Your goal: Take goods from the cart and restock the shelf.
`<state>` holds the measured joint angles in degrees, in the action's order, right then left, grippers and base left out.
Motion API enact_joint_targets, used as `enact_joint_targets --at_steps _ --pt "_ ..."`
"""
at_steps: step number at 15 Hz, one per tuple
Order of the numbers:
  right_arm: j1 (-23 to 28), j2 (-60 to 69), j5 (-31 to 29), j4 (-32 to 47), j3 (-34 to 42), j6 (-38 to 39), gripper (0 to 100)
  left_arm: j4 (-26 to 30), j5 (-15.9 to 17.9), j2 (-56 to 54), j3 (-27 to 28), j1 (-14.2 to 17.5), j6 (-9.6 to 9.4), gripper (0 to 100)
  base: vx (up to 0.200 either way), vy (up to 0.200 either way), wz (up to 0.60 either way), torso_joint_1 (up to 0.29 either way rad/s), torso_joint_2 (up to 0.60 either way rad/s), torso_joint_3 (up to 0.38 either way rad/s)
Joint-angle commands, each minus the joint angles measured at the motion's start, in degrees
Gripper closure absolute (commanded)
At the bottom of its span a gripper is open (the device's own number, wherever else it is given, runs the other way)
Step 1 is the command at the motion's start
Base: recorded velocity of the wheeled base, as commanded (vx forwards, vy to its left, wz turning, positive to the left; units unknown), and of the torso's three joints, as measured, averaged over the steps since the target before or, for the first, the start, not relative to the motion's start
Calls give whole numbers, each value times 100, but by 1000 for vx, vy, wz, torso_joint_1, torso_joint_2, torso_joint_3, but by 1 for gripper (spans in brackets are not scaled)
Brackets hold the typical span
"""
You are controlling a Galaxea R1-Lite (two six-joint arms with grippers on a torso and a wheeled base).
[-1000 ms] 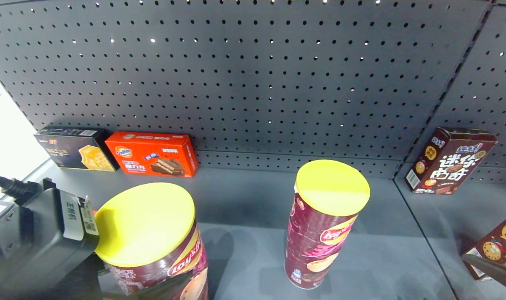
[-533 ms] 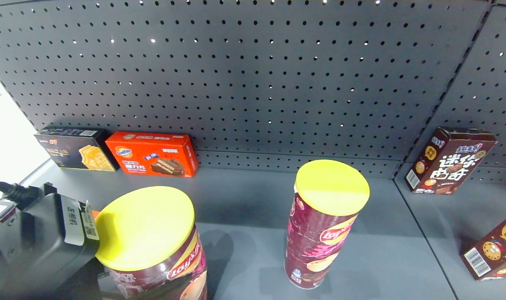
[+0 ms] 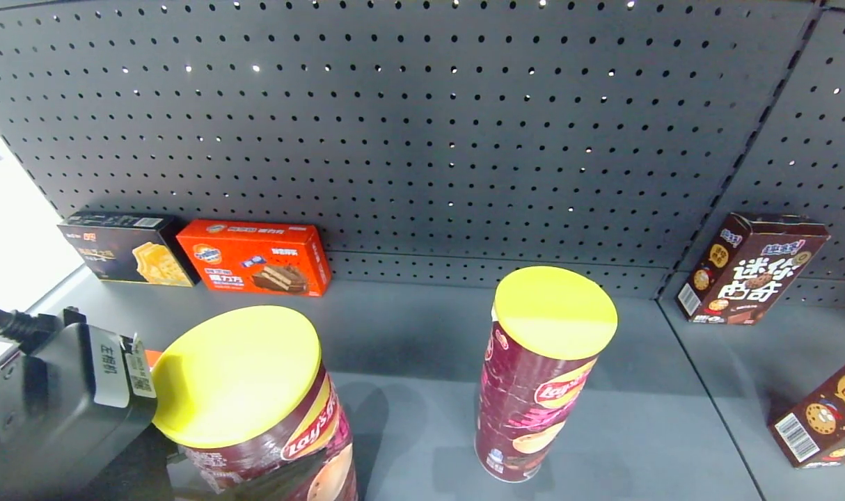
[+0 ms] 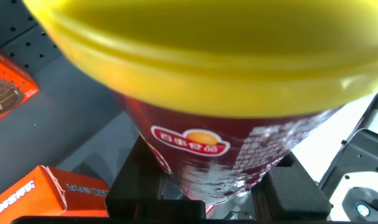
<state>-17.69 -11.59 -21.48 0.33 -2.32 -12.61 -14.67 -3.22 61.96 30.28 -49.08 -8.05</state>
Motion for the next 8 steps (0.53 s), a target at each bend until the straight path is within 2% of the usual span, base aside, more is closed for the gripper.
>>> enact_joint_targets --at_steps 1,2,4,6,8 --pt "1154 360 30 2 -6 74 0 -1 -3 0 -22 -5 -4 100 0 0 0 0 0 0" --pt "1259 439 30 11 -6 109 0 -1 -3 0 -31 -5 14 100 0 0 0 0 0 0" --pt "1804 1019 21 46 3 628 0 -1 5 0 -22 -5 84 100 0 0 0 0 0 0" --pt "1769 1124 91 11 65 1392 0 8 5 -71 -22 -5 93 100 0 0 0 0 0 0" --pt "1769 1124 214 -15 82 1507 0 8 5 -88 -22 -5 93 100 0 0 0 0 0 0"
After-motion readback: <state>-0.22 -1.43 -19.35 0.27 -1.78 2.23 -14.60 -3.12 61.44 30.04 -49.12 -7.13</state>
